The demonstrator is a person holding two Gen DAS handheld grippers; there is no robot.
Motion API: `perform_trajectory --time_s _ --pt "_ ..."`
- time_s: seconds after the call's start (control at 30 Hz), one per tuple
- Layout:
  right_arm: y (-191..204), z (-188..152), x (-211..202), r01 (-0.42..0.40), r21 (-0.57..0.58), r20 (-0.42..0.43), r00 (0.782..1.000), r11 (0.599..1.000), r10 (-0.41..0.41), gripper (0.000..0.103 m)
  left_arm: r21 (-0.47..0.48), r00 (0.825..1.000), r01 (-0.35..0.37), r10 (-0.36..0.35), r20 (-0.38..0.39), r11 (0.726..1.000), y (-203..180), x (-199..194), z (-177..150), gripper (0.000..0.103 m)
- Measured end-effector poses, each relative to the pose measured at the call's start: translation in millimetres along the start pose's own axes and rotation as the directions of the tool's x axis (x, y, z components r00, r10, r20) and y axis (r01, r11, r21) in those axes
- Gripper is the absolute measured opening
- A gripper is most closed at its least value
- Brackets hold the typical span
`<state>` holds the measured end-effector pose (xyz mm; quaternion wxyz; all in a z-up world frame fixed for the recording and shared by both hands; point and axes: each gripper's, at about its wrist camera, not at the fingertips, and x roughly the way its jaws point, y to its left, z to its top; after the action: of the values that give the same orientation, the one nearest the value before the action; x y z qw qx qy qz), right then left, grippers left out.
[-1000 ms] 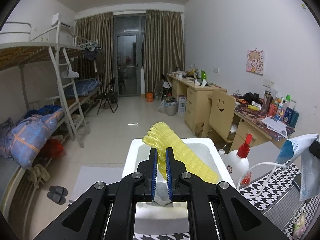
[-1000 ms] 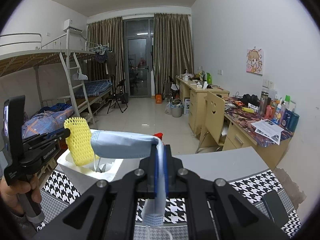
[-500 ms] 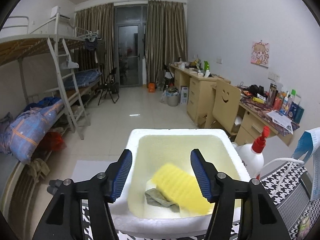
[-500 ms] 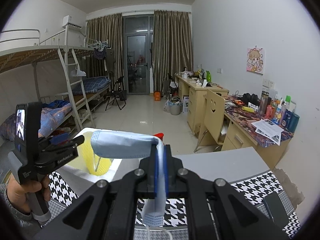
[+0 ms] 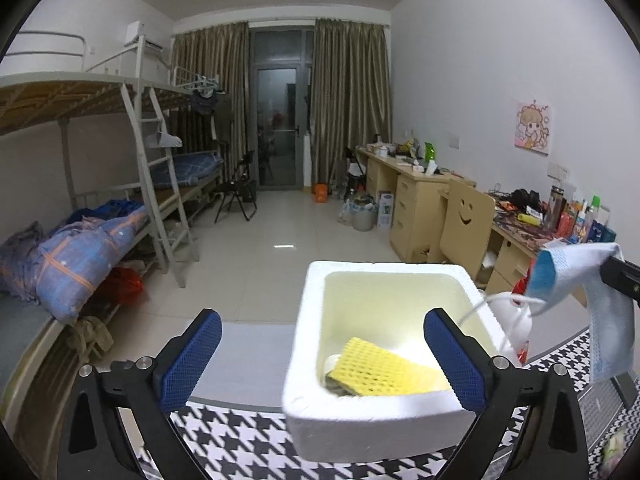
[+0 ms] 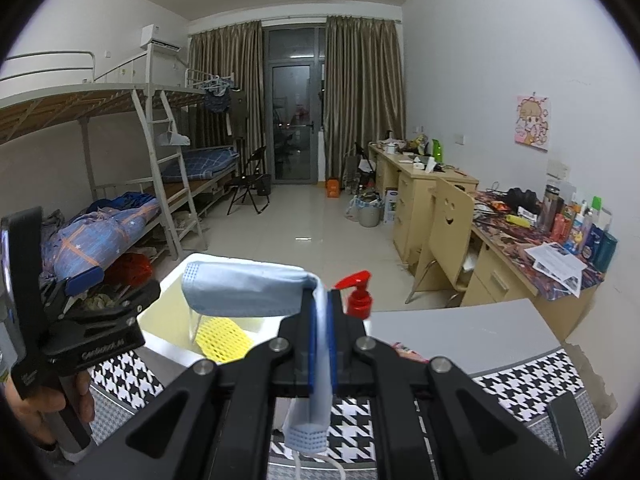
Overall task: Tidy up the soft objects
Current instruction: 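Open the left gripper to drop the yellow sponge into the foam box, then lower the blue mask into the foam box and open the right gripper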
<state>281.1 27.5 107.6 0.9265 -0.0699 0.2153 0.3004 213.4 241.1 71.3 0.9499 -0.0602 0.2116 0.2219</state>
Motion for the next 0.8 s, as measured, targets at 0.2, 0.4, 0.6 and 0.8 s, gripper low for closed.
perform_trajectory --time_s 0.2,0.4,0.6,0.8 --pt "15.5 7.1 8.1 -0.040 -0.021 -0.008 0.999 0.999 0.040 0.007 0.006 1.000 -0.020 0.020 0.011 1.000 8.8 -12.7 -4.1 0.102" --pt "33.6 11.2 20.0 -0.058 -0.047 -0.028 0.998 0.997 0.057 0.008 -0.005 0.999 -0.033 0.033 0.006 0.999 18.6 -20.8 -13.0 0.102" --pt "44.3 14.7 30.1 -0.081 -0.055 -0.043 0.996 0.995 0.079 0.007 -0.025 0.999 -0.040 0.040 0.003 0.999 28.0 -24.1 -23.5 0.102" --pt "51.2 17.6 40.0 -0.094 -0.054 -0.060 0.994 0.994 0.090 0.007 -0.046 0.999 -0.049 0.049 0.012 0.998 34.3 -28.4 -32.3 0.102"
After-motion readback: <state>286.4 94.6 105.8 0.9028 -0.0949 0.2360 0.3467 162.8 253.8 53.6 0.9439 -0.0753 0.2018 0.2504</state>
